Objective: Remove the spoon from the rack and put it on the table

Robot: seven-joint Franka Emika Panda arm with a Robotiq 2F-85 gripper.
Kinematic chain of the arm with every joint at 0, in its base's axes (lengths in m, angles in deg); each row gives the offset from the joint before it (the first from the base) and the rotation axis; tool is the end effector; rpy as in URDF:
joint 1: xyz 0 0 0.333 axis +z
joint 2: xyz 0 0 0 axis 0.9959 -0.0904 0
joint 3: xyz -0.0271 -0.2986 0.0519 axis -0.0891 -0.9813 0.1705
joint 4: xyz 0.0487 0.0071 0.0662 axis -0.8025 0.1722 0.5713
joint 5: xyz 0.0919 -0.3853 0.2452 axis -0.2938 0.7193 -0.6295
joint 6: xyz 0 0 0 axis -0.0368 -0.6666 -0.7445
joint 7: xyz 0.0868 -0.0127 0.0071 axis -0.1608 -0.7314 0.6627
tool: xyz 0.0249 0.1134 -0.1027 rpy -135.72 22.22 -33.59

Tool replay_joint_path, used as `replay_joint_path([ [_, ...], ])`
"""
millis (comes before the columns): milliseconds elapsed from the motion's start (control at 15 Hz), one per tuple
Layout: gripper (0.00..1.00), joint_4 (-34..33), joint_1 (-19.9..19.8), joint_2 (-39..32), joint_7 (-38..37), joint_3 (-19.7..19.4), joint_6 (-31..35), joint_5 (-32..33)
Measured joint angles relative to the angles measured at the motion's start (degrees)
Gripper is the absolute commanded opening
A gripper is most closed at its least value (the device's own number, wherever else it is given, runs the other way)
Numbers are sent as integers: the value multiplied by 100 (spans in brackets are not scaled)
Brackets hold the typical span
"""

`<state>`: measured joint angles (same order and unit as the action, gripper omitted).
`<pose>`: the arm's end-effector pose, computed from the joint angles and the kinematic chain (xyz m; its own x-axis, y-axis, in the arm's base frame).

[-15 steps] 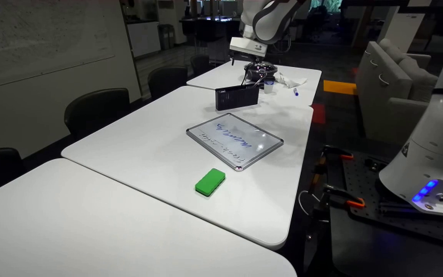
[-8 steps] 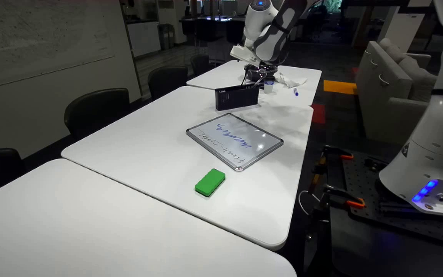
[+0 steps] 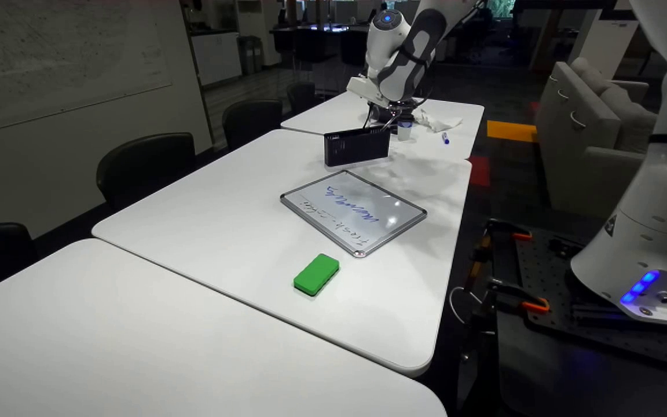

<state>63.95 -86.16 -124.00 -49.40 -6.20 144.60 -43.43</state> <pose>0.6043 -0.4825 0.1766 -0.1948 -0.7528 0.6287 -0.9552 0.0000 -0.2959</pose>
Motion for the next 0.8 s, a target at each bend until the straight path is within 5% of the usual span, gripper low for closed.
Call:
replay_joint_path([
  [800, 100, 150, 268, -580, 1684, -594, 528, -513],
])
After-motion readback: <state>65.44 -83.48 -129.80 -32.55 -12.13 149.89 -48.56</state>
